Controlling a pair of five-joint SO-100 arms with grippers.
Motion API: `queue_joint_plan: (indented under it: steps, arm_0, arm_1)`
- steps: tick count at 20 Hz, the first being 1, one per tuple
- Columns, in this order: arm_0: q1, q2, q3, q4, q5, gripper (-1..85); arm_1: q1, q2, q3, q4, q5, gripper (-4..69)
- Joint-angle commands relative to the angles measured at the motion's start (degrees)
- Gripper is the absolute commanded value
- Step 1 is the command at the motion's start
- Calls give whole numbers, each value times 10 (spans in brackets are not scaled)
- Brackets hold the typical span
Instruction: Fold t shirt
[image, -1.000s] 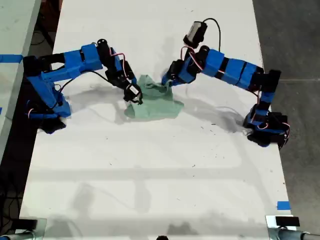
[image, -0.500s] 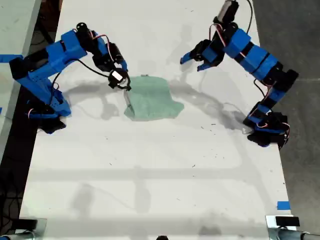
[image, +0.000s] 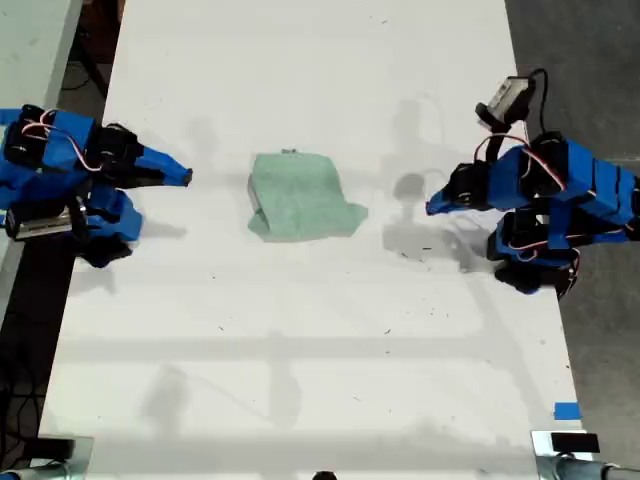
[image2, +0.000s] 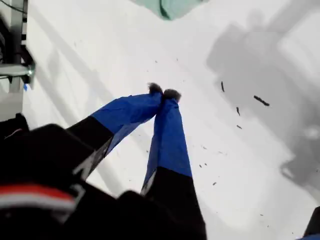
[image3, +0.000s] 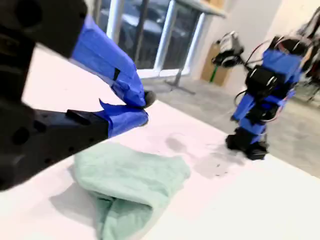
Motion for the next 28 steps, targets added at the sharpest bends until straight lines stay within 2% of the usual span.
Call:
queue_joint_plan:
  steps: [1, 3, 4, 7, 8, 9, 10, 12, 14, 16, 22, 28]
  arm_0:
    - [29, 207, 272, -103, 11, -3]
    - [33, 210, 336, -113, 47, -3]
    - [35, 213, 359, -114, 57, -2]
    - [48, 215, 376, -105, 56, -2]
    - [46, 215, 376, -88, 37, -2]
    - [40, 217, 377, -33, -66, -2]
    - [48, 218, 375, -18, -104, -1]
    - [71, 220, 375, -22, -122, 79]
    - [40, 220, 376, -11, -65, 120]
    - [-12, 220, 380, 2, 30, 123]
    - [-94, 220, 378, 4, 32, 123]
    - [-108, 220, 378, 4, 32, 123]
  arm_1:
    - [-54, 136, 155, -47, 42, 2]
    - [-83, 279, 295, -54, 66, 2]
    - [-93, 396, 374, -33, 73, 2]
    - [-83, 390, 459, -42, 54, 1]
    - [-78, 391, 461, -41, 25, 1]
    - [-70, 391, 464, -46, 43, 2]
    - [-79, 391, 463, -46, 70, 2]
    - [-75, 391, 464, -47, 62, 9]
    - [-61, 391, 503, -72, -35, 19]
    - [-63, 388, 526, -86, -71, 34]
    - [-67, 388, 532, -93, -90, 35]
    - [-67, 388, 533, -94, -90, 35]
